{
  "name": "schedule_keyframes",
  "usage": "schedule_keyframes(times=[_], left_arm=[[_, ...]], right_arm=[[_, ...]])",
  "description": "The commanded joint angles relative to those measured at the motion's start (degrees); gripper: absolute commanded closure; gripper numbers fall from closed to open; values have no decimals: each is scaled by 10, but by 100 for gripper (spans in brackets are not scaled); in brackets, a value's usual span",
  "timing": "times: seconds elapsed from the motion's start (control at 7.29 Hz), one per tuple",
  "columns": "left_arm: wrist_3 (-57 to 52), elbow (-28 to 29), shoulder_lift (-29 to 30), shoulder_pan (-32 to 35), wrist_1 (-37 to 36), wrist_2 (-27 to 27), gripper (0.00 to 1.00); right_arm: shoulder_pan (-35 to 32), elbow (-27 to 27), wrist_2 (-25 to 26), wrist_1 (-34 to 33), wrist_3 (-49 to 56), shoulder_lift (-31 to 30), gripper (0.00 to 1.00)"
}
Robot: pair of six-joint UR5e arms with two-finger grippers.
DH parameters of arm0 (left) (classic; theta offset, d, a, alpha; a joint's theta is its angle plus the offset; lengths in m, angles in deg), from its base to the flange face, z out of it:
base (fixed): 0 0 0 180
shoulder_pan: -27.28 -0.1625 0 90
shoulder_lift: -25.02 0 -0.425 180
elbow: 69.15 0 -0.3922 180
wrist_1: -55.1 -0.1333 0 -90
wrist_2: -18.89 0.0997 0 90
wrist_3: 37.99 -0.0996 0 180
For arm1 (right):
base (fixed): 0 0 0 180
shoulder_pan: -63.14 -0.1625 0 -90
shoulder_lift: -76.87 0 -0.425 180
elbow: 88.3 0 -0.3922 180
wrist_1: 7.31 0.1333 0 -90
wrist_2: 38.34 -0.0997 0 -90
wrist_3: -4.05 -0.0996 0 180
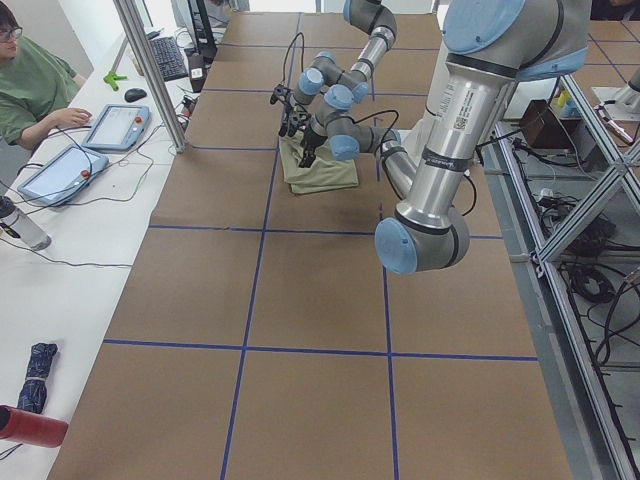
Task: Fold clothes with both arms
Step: 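Release the right gripper and raise it away while the left gripper holds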
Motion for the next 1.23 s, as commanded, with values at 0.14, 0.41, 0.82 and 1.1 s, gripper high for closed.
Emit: schedule_keyframes(times=[0.14,0.41,0.82,1.1], left_arm=[[5,5,-1,-7,-1,2,0],[27,46,12,-11,0,7,0],[137,96,40,-15,4,9,14],[191,126,45,-32,55,30,21]], right_arm=[[-109,25,-106,2,70,6,0],[-122,-50,-144,2,95,-4,0],[-121,-77,-144,3,95,-30,0],[-120,-77,-144,3,95,-29,0]])
